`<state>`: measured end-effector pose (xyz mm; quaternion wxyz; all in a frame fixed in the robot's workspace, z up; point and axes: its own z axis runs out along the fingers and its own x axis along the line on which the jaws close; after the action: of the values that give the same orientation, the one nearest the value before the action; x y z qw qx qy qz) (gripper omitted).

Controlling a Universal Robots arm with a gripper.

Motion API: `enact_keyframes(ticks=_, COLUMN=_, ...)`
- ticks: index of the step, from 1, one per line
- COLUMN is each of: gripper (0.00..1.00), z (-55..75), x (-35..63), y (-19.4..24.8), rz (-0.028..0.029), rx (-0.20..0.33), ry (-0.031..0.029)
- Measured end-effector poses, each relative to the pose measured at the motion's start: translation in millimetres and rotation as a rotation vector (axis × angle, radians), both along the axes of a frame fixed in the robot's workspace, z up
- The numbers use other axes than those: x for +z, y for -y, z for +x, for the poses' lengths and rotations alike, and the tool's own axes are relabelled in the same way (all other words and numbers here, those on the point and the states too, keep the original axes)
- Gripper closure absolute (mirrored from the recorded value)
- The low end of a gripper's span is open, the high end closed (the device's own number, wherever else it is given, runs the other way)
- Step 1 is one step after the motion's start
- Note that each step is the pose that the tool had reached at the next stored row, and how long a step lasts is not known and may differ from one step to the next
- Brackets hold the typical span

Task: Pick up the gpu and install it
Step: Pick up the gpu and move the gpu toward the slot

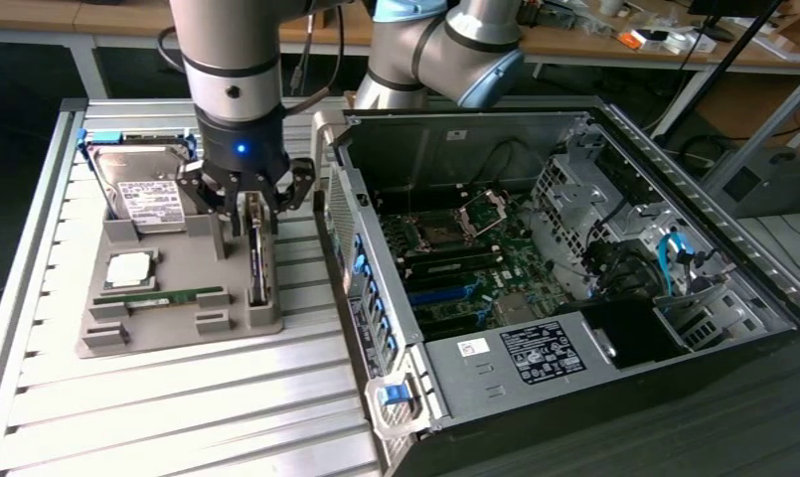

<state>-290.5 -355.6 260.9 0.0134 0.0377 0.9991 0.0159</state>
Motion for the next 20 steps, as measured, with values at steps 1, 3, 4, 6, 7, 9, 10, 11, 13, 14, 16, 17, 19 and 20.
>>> enact_keyframes(ticks=1, gripper=0.52, z=0.0, x=-0.6, y=0.0, rz=-0.0001, rx=0.000, ry=-0.0001)
enact_keyframes(ticks=3, gripper=0.52, z=0.0, x=-1.8, y=-0.1, rz=-0.0001, rx=0.000, ry=-0.0001)
enact_keyframes(ticks=4, gripper=0.52, z=-0.1, x=-2.4, y=-0.1, rz=-0.0001, rx=0.000, ry=-0.0001)
enact_keyframes(ticks=6, gripper=0.52, z=0.0, x=-4.2, y=-0.1, rz=-0.0001, rx=0.000, ry=-0.0001)
enact_keyframes(ticks=7, gripper=0.52, z=-0.1, x=-5.0, y=-0.1, rz=-0.0001, rx=0.000, ry=-0.0001)
enact_keyframes(ticks=9, gripper=0.52, z=-0.1, x=-6.5, y=0.0, rz=-0.0001, rx=0.000, ry=-0.0001)
enact_keyframes(ticks=10, gripper=0.52, z=-0.1, x=-7.3, y=0.0, rz=-0.0001, rx=0.000, ry=-0.0001)
enact_keyframes(ticks=11, gripper=0.52, z=-0.1, x=-8.0, y=0.0, rz=-0.0001, rx=0.000, ry=0.0000)
enact_keyframes(ticks=13, gripper=0.52, z=-0.5, x=-9.3, y=-0.1, rz=-0.0002, rx=0.000, ry=-0.0002)
enact_keyframes(ticks=14, gripper=0.52, z=-0.8, x=-10.0, y=-0.1, rz=-0.0002, rx=0.000, ry=-0.0002)
enact_keyframes(ticks=16, gripper=0.52, z=-1.6, x=-11.1, y=0.0, rz=-0.0002, rx=0.000, ry=-0.0002)
enact_keyframes(ticks=17, gripper=0.52, z=-2.1, x=-11.7, y=-0.1, rz=-0.0001, rx=0.000, ry=-0.0001)
enact_keyframes(ticks=19, gripper=0.52, z=-2.7, x=-12.9, y=0.0, rz=-0.0001, rx=0.000, ry=0.0000)
enact_keyframes(ticks=20, gripper=0.52, z=-2.8, x=-14.3, y=0.0, rz=-0.0001, rx=0.000, ry=-0.0001)
